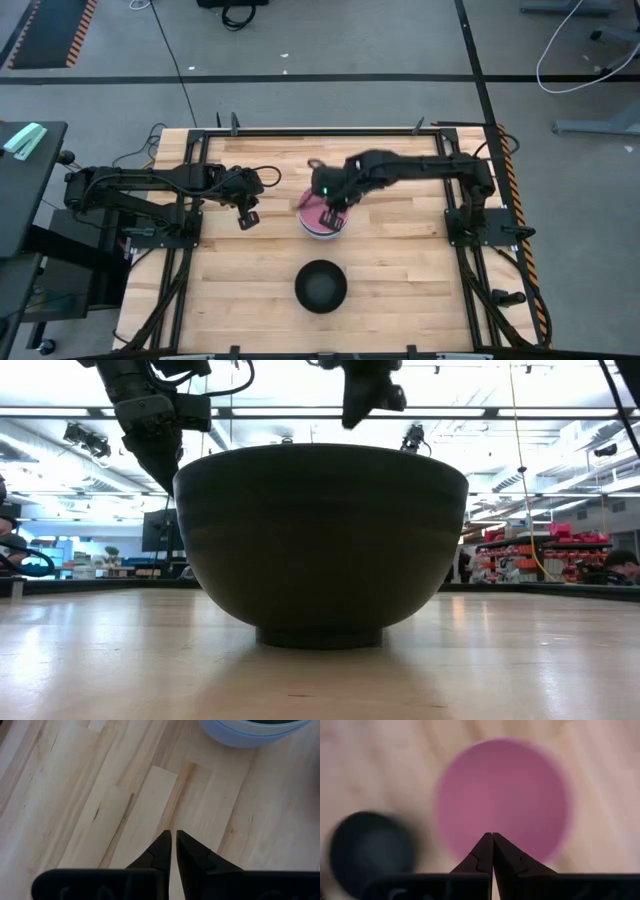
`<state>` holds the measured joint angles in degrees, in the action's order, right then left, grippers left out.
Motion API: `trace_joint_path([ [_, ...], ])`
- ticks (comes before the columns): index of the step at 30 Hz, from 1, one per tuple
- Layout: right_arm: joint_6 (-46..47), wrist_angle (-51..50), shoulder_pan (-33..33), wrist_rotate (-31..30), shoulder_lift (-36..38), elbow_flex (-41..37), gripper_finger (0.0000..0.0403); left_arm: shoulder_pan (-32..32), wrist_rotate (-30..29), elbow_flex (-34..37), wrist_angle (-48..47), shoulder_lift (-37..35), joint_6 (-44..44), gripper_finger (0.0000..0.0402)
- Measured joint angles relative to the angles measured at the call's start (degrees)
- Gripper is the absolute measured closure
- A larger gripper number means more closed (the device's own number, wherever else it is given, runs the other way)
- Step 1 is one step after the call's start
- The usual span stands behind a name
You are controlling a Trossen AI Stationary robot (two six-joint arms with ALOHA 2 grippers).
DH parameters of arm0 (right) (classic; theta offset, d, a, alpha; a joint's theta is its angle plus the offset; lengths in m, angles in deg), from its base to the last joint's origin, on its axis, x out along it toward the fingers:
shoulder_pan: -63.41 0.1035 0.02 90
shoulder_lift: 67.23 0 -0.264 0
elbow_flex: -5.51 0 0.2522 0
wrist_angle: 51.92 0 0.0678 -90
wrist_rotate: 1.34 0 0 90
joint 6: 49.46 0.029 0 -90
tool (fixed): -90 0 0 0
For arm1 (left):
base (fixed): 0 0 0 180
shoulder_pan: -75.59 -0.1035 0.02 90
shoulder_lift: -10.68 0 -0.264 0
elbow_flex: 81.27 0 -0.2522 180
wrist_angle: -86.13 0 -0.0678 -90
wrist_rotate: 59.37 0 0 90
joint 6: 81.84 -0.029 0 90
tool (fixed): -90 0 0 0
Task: Nest bowls inside each other
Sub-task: Stack the black bowl on top of the pink bowl
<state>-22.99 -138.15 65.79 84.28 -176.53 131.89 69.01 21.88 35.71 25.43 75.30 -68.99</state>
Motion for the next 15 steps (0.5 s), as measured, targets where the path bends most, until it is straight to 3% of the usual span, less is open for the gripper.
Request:
trace_joint_path([
  [4,3.26,0.04,5.19,3.64,0.00,-0.43,0.0384,0.01,0.00,0.00,0.00,0.00,0.24,0.0375],
  [15,10.39,2.24,17.01,3.78,0.00,-4.07,0.0339,-0.01,0.00,0.01,0.00,0.00,1.23,0.0366],
])
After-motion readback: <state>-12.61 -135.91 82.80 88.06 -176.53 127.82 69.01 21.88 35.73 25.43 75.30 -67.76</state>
